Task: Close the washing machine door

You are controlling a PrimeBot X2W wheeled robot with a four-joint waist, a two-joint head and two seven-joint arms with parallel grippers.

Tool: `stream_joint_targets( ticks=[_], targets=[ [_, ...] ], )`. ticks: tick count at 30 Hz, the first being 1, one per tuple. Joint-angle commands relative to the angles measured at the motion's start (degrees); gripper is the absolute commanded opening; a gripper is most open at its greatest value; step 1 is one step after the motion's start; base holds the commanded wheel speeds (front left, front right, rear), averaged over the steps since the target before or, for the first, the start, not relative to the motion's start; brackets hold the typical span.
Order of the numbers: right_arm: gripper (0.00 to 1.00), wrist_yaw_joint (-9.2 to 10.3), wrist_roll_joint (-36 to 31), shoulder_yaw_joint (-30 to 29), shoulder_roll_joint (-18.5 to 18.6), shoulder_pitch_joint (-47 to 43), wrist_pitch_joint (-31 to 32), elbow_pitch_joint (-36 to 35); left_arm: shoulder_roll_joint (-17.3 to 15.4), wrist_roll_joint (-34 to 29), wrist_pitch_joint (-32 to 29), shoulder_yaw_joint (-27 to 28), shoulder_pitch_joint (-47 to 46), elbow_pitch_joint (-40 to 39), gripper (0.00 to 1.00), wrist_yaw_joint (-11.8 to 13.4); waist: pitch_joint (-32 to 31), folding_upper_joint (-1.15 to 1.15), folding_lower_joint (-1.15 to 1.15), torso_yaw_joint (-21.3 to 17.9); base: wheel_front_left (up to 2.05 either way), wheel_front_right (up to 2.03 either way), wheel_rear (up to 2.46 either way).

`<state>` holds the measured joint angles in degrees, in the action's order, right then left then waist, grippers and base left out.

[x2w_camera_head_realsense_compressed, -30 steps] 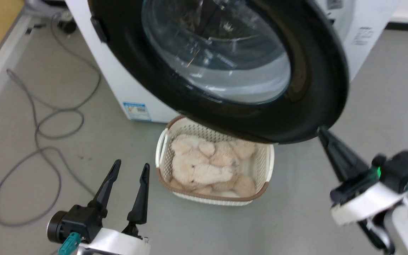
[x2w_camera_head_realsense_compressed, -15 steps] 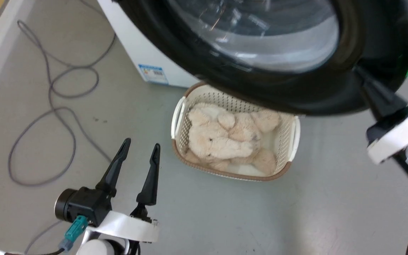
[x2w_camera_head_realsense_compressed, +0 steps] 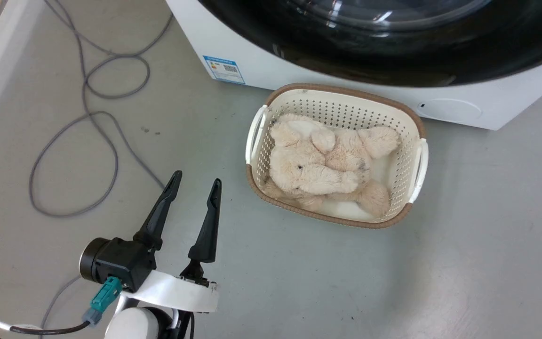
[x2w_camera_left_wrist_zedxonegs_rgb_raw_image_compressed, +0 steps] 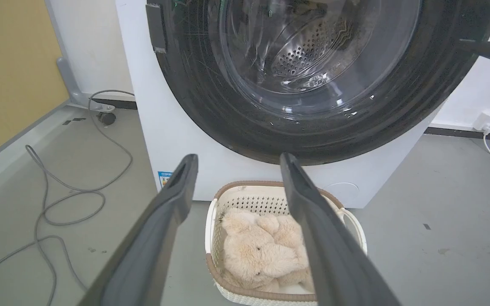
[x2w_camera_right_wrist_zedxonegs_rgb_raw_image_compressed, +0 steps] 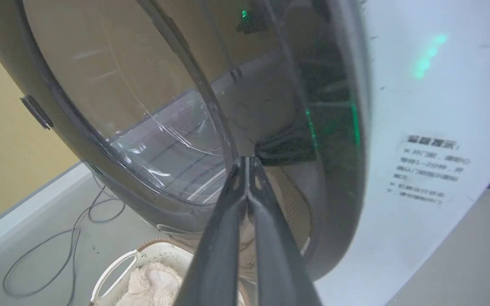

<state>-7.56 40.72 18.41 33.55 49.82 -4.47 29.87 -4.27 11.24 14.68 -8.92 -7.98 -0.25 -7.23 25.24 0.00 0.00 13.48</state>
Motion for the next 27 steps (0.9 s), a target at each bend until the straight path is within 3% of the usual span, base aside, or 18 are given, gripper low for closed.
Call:
stream_joint_targets(
  ticks=[1, 9, 16, 27],
  targets=[
    [0.0, 0.08, 0.57, -0.76, 0.22, 1.73, 0.43, 0.67, 0.19, 0.3, 0.31, 0.07, -0.88, 0.12, 1.0, -0.25, 0.3, 0.0, 0.0, 0.27, 0.0, 0.0, 0.0],
    [0.0, 0.08, 1.95, -5.01, -1.39, 4.64, 2.0, 4.77, 0.56, 0.05, 0.31, 0.43, -1.46, 0.45, 1.0, -0.25, 1.08, 0.0, 0.0, 1.05, 0.0, 0.0, 0.0],
    [0.0, 0.08, 1.06, -5.27, -1.17, 3.76, 1.28, 4.91, 0.77, -0.12, 0.31, 0.75, -1.5, 0.73, 1.0, -0.25, 0.43, 0.0, 0.0, 0.57, 0.0, 0.0, 0.0],
    [0.0, 0.08, 0.97, -1.58, -3.2, -8.25, -5.34, 0.5, 0.86, -0.14, 0.31, 2.15, 1.24, 2.61, 1.0, -0.25, -9.69, 0.0, 0.0, -3.77, 0.0, 0.0, 0.0]
  ],
)
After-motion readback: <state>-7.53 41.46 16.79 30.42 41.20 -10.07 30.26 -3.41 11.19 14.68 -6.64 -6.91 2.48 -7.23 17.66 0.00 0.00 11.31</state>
